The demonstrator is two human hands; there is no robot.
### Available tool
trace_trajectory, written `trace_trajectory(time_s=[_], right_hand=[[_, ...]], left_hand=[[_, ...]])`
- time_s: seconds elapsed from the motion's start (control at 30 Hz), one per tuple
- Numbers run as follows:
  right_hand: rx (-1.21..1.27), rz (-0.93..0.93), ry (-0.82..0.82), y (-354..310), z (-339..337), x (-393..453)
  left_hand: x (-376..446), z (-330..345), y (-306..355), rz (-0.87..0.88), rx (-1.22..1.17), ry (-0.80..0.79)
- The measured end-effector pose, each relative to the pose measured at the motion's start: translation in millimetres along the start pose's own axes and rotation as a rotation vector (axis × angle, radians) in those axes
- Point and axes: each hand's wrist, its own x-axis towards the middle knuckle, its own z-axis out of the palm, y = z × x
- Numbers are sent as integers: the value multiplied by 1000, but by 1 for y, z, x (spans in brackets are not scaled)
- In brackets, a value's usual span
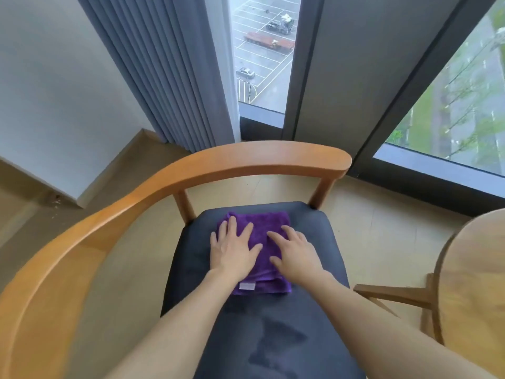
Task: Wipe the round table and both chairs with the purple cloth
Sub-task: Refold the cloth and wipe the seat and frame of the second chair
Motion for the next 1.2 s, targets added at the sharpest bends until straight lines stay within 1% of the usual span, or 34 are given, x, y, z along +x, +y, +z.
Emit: trace_trajectory(time_s=[0.03, 0.1, 0.2, 0.23, 0.27, 0.3, 0.37, 0.43, 0.5, 0.6, 0.73, 0.83, 0.9, 0.97, 1.0, 1.03, 1.07, 1.1, 1.13, 1.17, 1.2], right_hand=[[-24, -10, 46, 3, 13, 1], [-85, -26, 186, 5, 26, 4], [-145, -92, 434, 0, 38, 10], [-123, -110, 441, -6, 40, 13], [-95, -118, 415, -14, 42, 17], [-67, -109, 371, -24, 47, 22], [-59, -51, 297, -46, 62, 36], [-97, 11, 303, -65, 75, 47], [-128, 44, 368, -77, 82, 54], [-139, 26, 424, -79, 84, 56], [-139, 3, 468, -73, 79, 59], [-159, -22, 516, -64, 73, 62], [-196, -27, 522, -56, 67, 68], [-177, 70, 511, -55, 55, 83], [-128, 160, 526, -62, 51, 95], [-81, 245, 538, -74, 47, 107], [-73, 271, 533, -90, 46, 115], [-99, 214, 523, -107, 47, 121], [-133, 113, 516, -125, 54, 123], [-153, 8, 528, -140, 63, 123], [-145, -62, 538, -152, 72, 120]], left_hand=[[3, 19, 6, -25, 2, 20], [7, 45, 15, -54, -15, 86], [6, 53, 1, 19, -101, 269], [3, 50, -14, 36, -123, 329], [0, 47, -32, 26, -128, 365], [-2, 45, -51, -5, -123, 371], [-5, 44, -84, -42, -121, 332], [-6, 46, -101, 8, -143, 312], [-1, 44, -106, 14, -178, 321], [10, 34, -100, -45, -175, 369], [22, 25, -72, -16, -73, 390], [28, 20, -75, -30, -43, 377], [27, 17, -84, 1, -74, 352], [25, 16, -92, 48, -160, 348], [24, 14, -97, 32, -250, 357], [23, 12, -102, -21, -362, 371], [22, 8, -108, -103, -482, 384], [23, 3, -113, -189, -590, 386], [25, 1, -118, -251, -663, 377], [26, -1, -123, -281, -677, 352], [24, -1, -125, -280, -638, 314]])
